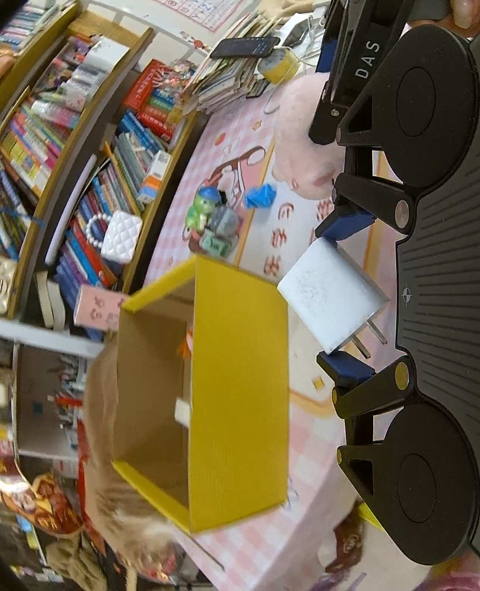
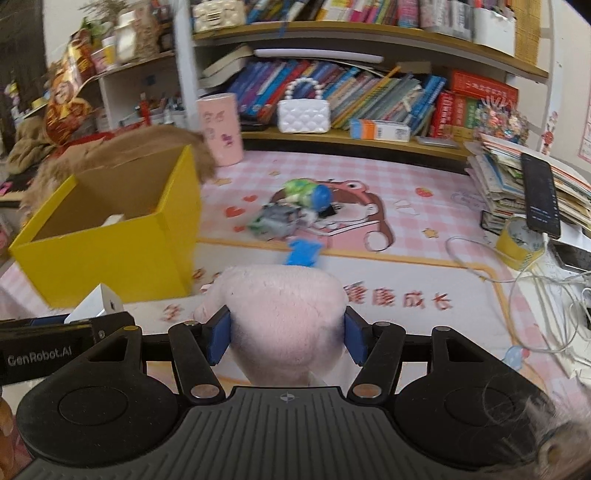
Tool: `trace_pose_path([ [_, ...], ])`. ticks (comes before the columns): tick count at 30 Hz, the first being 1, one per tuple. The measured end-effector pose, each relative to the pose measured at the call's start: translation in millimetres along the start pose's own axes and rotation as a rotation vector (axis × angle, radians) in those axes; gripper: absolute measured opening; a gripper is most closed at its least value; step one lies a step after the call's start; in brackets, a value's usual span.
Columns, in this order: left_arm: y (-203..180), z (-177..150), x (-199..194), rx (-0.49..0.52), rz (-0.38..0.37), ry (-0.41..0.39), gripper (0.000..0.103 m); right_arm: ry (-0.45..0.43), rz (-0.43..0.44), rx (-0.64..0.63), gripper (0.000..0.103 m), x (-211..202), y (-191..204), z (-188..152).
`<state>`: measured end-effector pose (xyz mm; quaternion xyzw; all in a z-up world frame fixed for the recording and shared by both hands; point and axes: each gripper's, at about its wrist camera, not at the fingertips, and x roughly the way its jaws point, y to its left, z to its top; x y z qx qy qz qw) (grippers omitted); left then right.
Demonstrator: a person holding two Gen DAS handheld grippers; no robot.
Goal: Organize objects
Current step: 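Carry the charger plug and pig plush over the yellow box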
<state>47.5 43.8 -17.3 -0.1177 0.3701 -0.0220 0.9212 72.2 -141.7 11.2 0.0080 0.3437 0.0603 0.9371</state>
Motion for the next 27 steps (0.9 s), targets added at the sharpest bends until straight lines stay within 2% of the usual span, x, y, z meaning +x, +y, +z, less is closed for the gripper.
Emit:
trace_pose_path([
  [13, 61.4, -21.9, -43.3, -0.037, 0.059, -0.008, 0.065, 0.025, 0.074, -0.054, 0.058, -16.2, 71.4, -24.2],
  [27, 102.6, -28.7, -75.9, -0.024, 0.099, -0.048, 0.065, 0.002, 0.133, -0.058, 0.059, -28.8, 123.6, -35.4],
])
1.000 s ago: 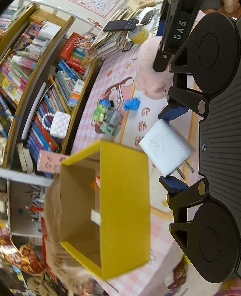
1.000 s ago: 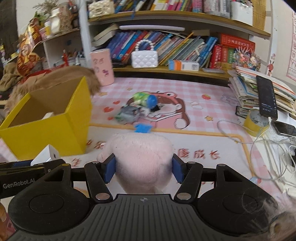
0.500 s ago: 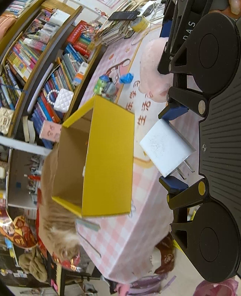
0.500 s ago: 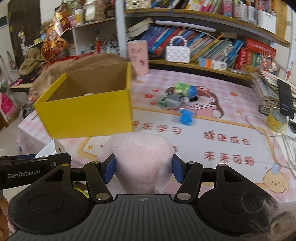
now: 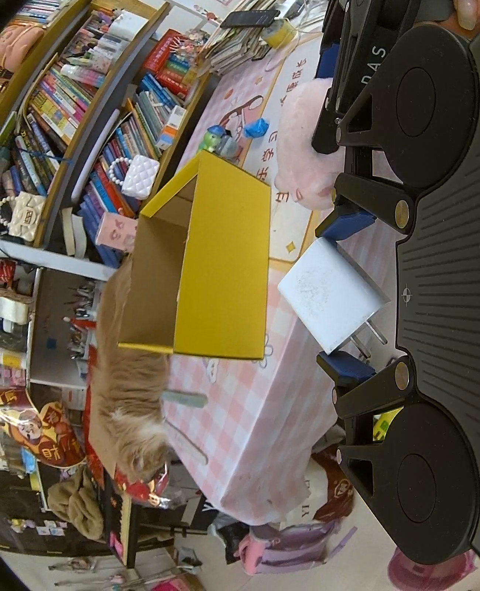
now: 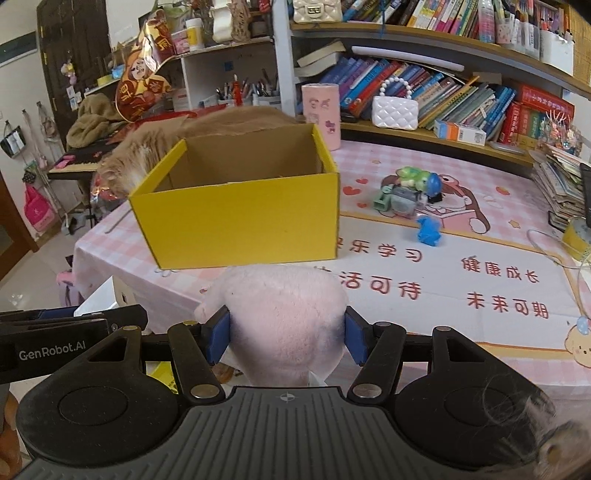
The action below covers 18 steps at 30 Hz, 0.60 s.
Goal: Organize objects
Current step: 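Carry the charger plug and pig plush over the yellow box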
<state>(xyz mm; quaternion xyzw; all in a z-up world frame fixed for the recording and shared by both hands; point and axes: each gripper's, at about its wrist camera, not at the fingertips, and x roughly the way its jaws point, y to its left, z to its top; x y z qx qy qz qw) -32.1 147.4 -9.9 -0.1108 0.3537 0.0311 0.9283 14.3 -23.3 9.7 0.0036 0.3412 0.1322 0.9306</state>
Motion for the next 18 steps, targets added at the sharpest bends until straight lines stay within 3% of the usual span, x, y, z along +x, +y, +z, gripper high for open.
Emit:
trace_pose_path([
  [18, 12.1, 7.1, -3.9, -0.011, -0.035, -0.031, 0.065, -0.018, -0.02, -0.039, 0.059, -2.4, 20.6, 7.5],
])
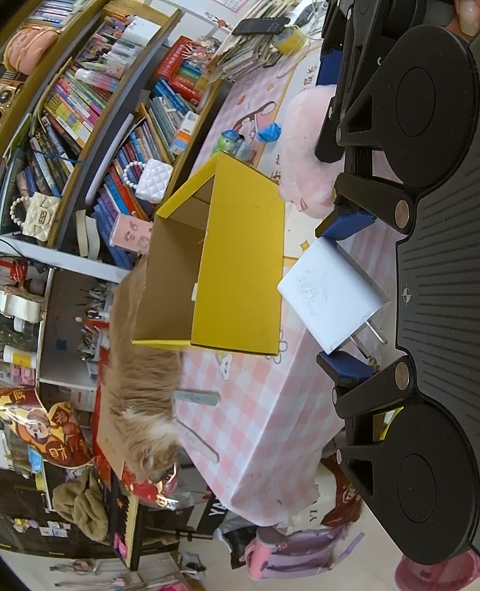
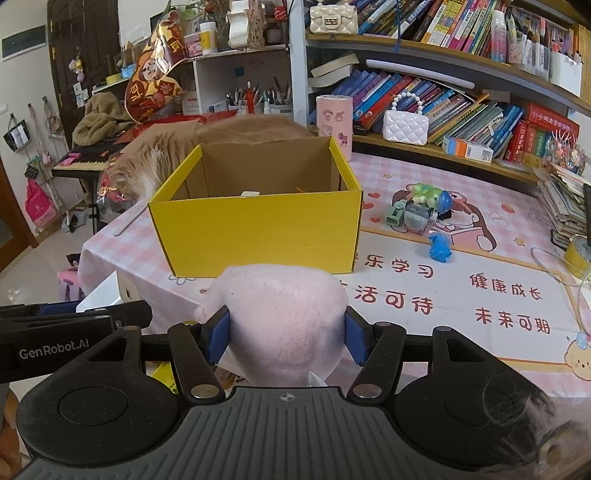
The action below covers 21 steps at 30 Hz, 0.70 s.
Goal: Organize objects
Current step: 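Carry the charger plug and pig plush over the yellow box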
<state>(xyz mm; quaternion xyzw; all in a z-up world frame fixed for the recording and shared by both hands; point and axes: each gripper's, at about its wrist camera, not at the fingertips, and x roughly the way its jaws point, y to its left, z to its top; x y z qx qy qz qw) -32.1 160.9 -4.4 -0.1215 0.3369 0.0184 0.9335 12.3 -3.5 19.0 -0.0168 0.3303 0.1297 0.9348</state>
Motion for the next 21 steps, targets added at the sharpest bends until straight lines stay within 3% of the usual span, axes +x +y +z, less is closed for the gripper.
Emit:
trace_pose_path([
  [8, -5.1, 10.2, 8.1, -0.013, -0.01, -0.018, 0.065, -0.013, -0.014, -0.019, 0.059, 5.5, -6.7, 8.3],
  [21, -21.2, 83.0, 30.8, 0.039, 0.042, -0.214, 0.065, -0.241, -0.022, -0.01, 0.059, 20.1, -34.8, 96.1],
])
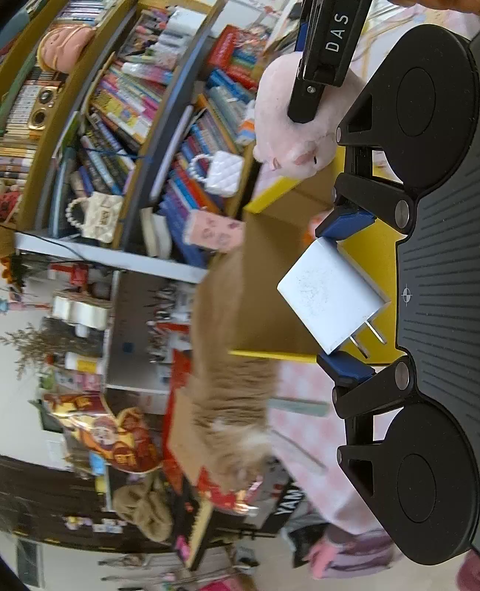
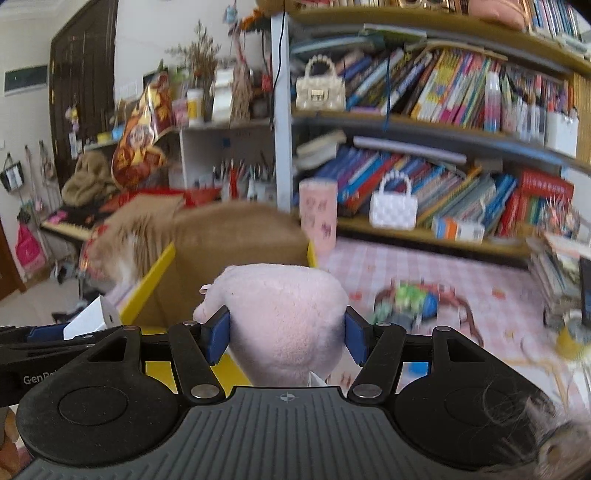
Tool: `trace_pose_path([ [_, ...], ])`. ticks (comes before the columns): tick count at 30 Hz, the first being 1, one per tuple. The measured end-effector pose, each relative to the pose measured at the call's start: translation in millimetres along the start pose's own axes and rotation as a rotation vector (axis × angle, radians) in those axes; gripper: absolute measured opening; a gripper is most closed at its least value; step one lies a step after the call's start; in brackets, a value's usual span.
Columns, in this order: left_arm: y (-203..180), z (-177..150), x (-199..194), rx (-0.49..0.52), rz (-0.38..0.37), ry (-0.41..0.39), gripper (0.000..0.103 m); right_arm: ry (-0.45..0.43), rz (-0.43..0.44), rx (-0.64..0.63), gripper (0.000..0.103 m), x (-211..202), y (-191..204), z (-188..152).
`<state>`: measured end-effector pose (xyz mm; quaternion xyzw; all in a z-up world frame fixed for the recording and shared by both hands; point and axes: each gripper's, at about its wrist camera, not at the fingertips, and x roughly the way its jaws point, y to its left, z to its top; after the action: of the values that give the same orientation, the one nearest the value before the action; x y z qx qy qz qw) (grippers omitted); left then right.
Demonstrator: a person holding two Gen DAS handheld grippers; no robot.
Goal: Organize objects
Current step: 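Carry the charger plug and pig plush over the yellow box, then open the left gripper to drop the plug while the right gripper releases the pig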
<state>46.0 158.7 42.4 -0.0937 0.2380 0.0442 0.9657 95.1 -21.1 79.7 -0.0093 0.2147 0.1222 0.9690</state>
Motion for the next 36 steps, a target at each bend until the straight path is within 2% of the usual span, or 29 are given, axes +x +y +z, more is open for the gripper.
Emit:
trace_pose_path([
  [5, -13.3, 18.8, 25.4, 0.034, 0.021, -0.043, 0.065, -0.018, 0.014, 0.011, 0.059, 30.0, -13.5, 22.8],
  [9, -21.9, 22.8, 48.4, 0.048, 0.044, -0.033, 0.065, -0.008, 0.048, 0.009, 0.059, 57.1, -20.0, 33.9],
  [15, -31.2, 16.3, 83.0, 0.094, 0.105, 0.03, 0.065, 0.073, 0.124, 0.017, 0.059, 100.6, -25.3, 38.4],
  [23, -36.1, 7.3, 108.4, 0.146, 0.161, 0.106, 0.066, 0.164, 0.215, -0.021, 0.059, 142.6, -17.1, 35.5],
  [36, -41.5, 0.3, 129.2, 0.165, 0.198, 0.172, 0.066, 0.317, 0.304, -0.09, 0.061, 193.9, -5.0, 25.3],
])
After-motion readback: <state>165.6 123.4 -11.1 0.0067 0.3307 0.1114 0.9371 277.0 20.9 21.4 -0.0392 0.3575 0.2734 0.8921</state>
